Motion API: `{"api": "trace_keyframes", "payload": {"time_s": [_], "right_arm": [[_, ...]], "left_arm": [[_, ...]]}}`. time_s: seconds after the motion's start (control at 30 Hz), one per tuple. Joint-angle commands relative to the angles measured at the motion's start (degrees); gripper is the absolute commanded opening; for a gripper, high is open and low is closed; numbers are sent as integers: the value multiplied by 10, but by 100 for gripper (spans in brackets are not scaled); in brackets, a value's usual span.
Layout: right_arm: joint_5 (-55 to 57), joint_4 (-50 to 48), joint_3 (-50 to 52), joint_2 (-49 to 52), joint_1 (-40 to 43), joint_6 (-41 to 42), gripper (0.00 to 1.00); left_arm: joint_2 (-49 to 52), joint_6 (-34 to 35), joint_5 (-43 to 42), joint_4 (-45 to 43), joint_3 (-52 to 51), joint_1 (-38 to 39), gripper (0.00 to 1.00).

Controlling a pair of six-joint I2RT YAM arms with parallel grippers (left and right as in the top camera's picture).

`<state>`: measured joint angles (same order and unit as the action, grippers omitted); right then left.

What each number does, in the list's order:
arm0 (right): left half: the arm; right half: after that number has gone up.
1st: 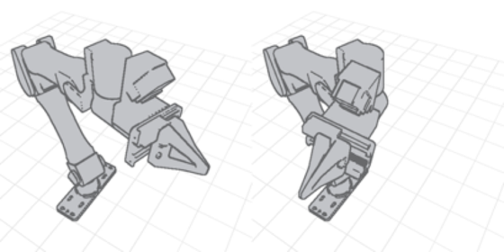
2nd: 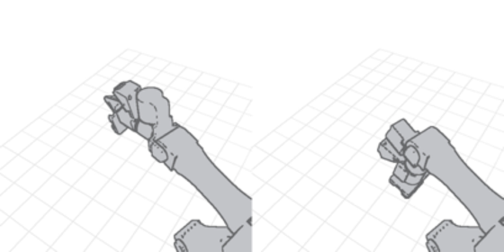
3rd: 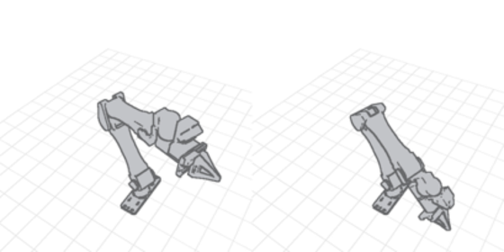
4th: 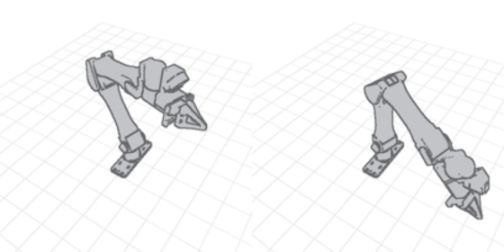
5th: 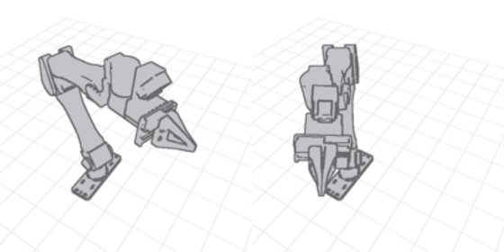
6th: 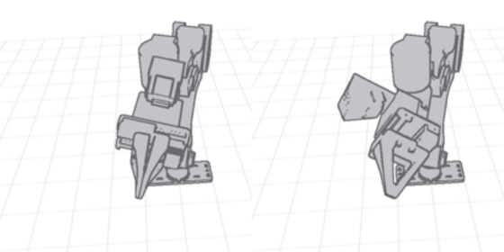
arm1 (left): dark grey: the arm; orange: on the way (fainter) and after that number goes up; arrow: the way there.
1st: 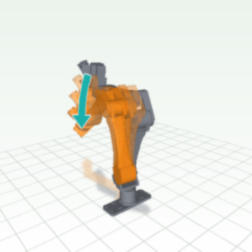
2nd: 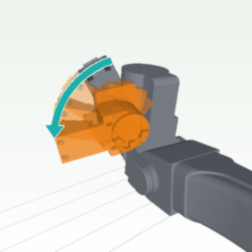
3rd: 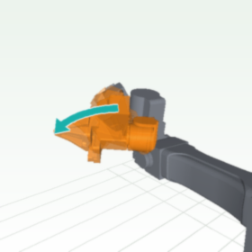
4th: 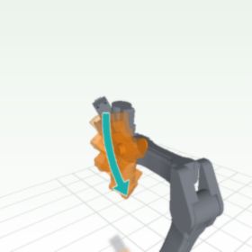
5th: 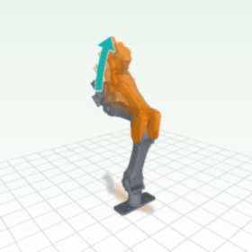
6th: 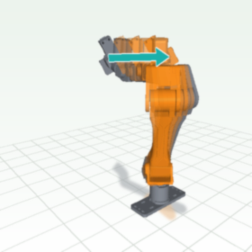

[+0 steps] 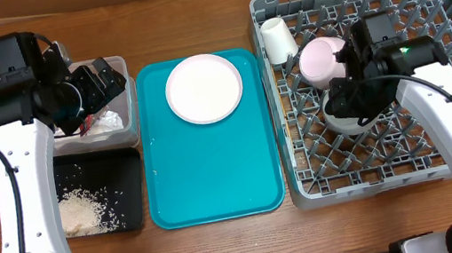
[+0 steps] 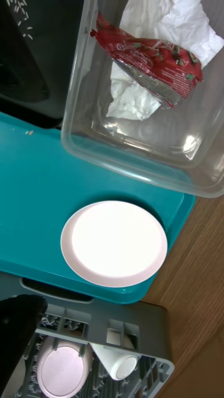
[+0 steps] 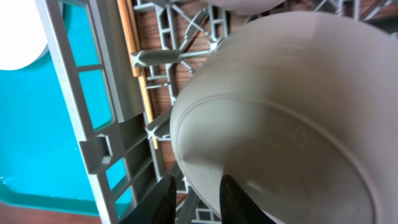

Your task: Sort waste into correct bins and load items into the dishwasher

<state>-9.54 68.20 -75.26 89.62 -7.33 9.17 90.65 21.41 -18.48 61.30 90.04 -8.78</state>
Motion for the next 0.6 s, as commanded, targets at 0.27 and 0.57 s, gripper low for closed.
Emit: {"api": "trace_keyframes", "payload": {"time_s": [0.27,0.57], "right_arm": [[61,-19,-1,1,0,19,34],[69,-42,-25,1,20,19,22]], "left_arm": [[1,-7,-4,0,6,2,100],[1,-7,-4,0,6,2,100]]}}
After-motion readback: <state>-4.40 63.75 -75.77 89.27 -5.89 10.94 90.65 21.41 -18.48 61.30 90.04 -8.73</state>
